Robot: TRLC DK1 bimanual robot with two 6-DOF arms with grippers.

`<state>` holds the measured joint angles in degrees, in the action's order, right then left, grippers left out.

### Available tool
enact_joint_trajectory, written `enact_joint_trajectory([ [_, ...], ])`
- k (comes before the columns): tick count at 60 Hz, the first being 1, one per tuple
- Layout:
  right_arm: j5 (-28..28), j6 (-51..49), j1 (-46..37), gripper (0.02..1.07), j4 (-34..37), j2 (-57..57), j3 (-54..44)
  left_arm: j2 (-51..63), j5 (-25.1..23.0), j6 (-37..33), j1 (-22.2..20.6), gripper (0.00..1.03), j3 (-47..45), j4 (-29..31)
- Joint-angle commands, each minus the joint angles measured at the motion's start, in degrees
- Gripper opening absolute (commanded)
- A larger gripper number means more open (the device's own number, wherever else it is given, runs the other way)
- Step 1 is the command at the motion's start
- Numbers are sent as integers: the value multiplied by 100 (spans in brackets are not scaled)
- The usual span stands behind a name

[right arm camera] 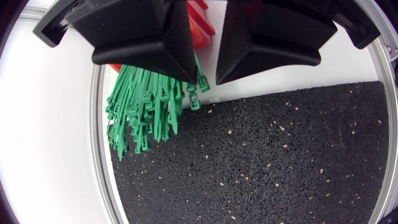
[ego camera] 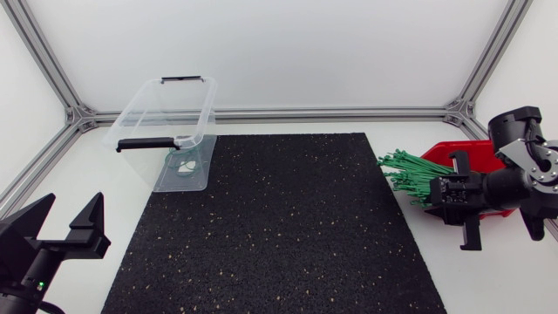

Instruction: Take a green cable tie from the red box, thread the tail through the head to close it, then place it in the transparent bin on the left.

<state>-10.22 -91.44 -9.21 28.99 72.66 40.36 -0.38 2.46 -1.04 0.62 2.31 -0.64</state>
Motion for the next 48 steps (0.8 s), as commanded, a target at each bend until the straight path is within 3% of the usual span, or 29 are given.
enact_joint_trajectory([
  [1,37,-181,-98,30,107,-59,-46,-32,18,157,-18,99,-222,91],
  [48,29,-269,-239,25,274,-51,113,-32,18,157,-10,99,-222,82],
])
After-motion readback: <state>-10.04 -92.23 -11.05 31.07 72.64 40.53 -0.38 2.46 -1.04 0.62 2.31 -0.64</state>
